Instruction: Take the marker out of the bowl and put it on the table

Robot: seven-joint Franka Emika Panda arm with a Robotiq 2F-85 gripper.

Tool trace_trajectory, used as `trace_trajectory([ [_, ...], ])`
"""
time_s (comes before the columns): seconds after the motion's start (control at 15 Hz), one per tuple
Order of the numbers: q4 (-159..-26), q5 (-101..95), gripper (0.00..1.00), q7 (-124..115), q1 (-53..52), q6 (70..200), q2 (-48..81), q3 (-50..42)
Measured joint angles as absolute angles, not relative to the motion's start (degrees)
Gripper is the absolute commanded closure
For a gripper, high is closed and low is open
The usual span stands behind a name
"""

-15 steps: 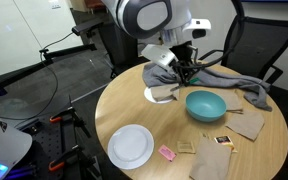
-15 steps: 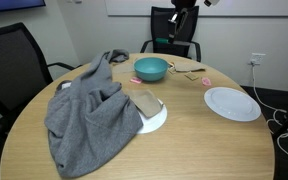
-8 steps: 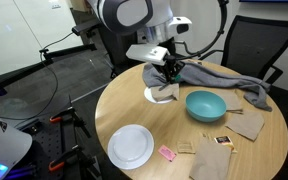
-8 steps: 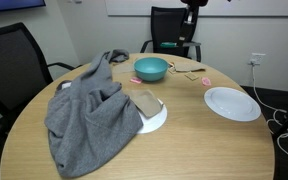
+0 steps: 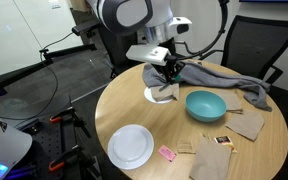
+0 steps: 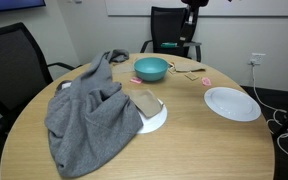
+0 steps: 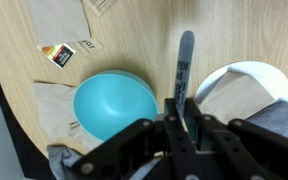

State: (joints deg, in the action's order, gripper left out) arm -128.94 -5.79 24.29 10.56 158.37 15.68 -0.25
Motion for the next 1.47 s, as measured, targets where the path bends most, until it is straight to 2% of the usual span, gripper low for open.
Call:
trace_trajectory([
  [0.47,-129.0,0.0,0.97,45.9,16.1,160.7,15.6,3.6],
  [1.0,-131.2,21.5,0.97,82.4,32.3,158.8,15.5,26.9],
  [1.2,-132.1,30.5,0.97,94.4,30.9,154.7,15.3,26.5],
  [1.47,-133.9,34.5,0.97,100.0,24.2,150.7,14.9,20.7],
])
